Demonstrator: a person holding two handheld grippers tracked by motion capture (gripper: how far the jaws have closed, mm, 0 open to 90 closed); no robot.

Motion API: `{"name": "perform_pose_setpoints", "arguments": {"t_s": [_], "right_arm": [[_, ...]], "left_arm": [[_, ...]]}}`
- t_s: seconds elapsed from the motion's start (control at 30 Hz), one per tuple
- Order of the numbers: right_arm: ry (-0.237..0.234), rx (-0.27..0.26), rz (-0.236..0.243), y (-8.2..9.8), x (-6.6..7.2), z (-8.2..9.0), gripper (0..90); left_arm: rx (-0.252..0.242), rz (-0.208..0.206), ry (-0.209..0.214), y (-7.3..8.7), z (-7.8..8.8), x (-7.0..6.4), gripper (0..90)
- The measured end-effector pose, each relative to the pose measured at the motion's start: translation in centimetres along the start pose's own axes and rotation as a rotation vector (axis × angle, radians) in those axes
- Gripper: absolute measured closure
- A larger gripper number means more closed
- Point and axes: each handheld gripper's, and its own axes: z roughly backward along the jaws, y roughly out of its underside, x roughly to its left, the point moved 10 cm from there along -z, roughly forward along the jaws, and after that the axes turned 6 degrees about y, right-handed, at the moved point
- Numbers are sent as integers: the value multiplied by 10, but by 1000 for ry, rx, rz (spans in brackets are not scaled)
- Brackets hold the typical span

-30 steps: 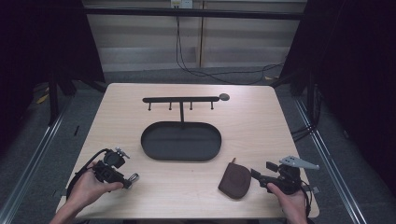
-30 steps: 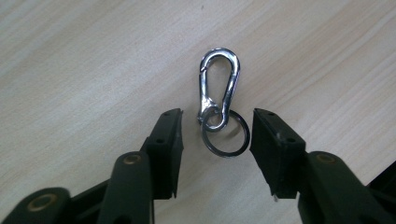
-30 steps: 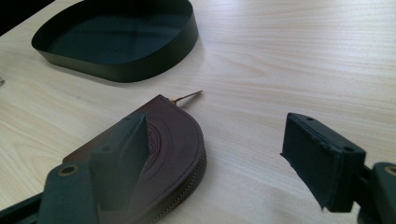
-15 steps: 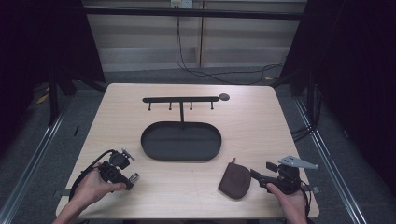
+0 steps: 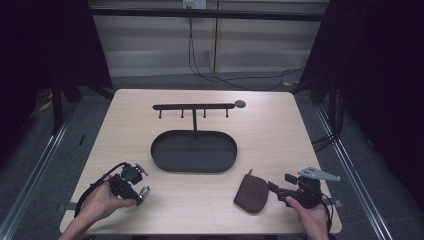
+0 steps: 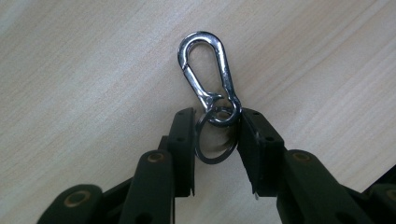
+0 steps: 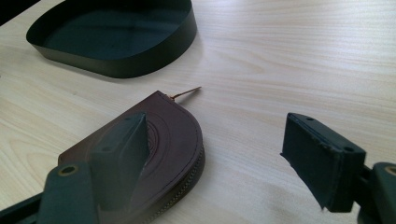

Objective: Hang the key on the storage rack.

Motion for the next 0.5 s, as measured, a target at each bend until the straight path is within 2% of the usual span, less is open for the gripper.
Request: {"name": "perform_pose_setpoints", "arguments": {"t_s": [0.03, 0.07, 0.3, 0.37, 0.5], "right_arm": [[1, 0, -1, 0, 0, 0, 226], [1, 0, 0, 0, 0, 0, 226], [3, 2, 0, 0, 0, -1, 226], [4, 2, 1, 0, 0, -1, 226], [3, 2, 6, 0, 1, -1, 225]], "left_arm": [[-6, -9, 10, 0, 2, 1, 692], [-15, 0, 19, -1, 3, 1, 724], [4, -21, 10, 3, 4, 0, 744], [-3, -27, 31, 2, 6, -3, 798], [-3, -48, 25, -1, 13, -6, 824]]}}
